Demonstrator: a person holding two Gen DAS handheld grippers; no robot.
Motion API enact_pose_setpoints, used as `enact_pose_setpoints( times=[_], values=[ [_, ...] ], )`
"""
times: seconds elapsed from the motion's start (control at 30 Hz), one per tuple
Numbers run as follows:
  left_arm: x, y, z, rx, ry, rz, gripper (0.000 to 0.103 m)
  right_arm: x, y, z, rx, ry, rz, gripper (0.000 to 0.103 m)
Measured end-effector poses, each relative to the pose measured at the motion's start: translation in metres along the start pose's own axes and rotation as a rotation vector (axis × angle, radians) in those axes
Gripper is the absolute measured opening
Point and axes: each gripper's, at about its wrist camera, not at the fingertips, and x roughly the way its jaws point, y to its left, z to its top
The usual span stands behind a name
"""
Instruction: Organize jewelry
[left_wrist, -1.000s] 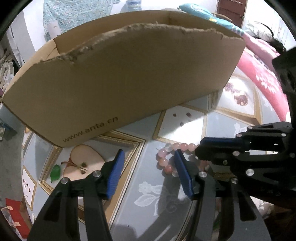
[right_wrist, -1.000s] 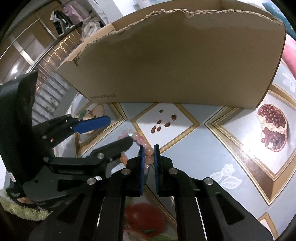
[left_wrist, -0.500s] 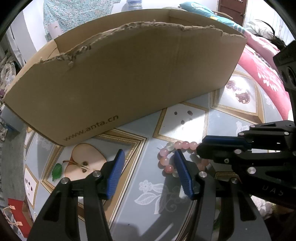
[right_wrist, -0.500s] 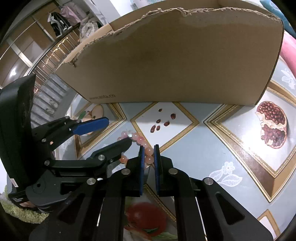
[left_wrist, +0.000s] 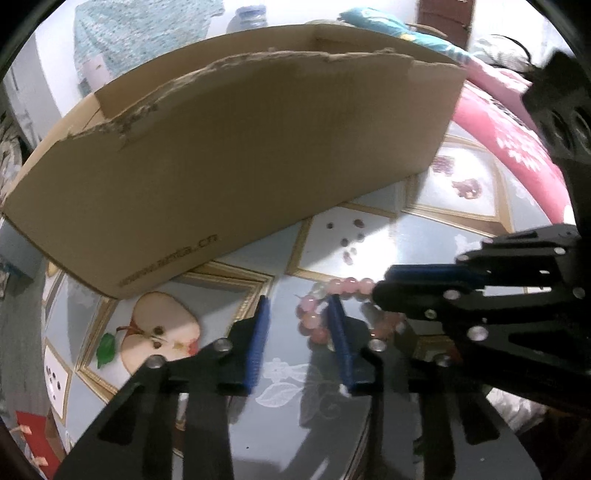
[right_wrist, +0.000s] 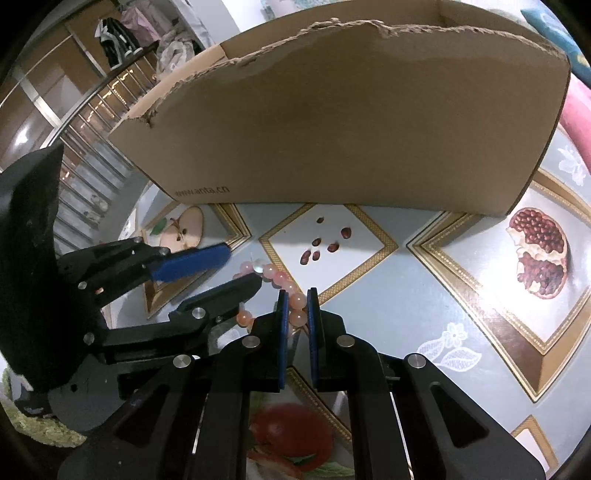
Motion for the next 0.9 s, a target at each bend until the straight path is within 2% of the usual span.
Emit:
enact_pose_setpoints(
  times=[0.37,0.5,0.63,0.9],
  values=[
    [0.000,-0.003,-0.003,0.013,-0.015,-0.014,0.010,0.002,0.003,0.002,-0.003,0.004,-0.005,0.010],
    [-0.001,-0.002,-0.005,0.009,-0.027,-0.023,0.009,0.005,0.007,0.004,-0.018,0.002,-0.014,0.010],
    [-0.003,0.002,-0.009,-0.025,-0.046,-0.073,0.009,0.007,0.012,0.004,-0.041,-0.007,-0.031,0.008],
    [-0.032,0.004,-0.006,-0.046,-0.128,-0.133,0.009,-0.008,0.016,0.004,-0.037,-0.043,0.006,0.007]
  ],
)
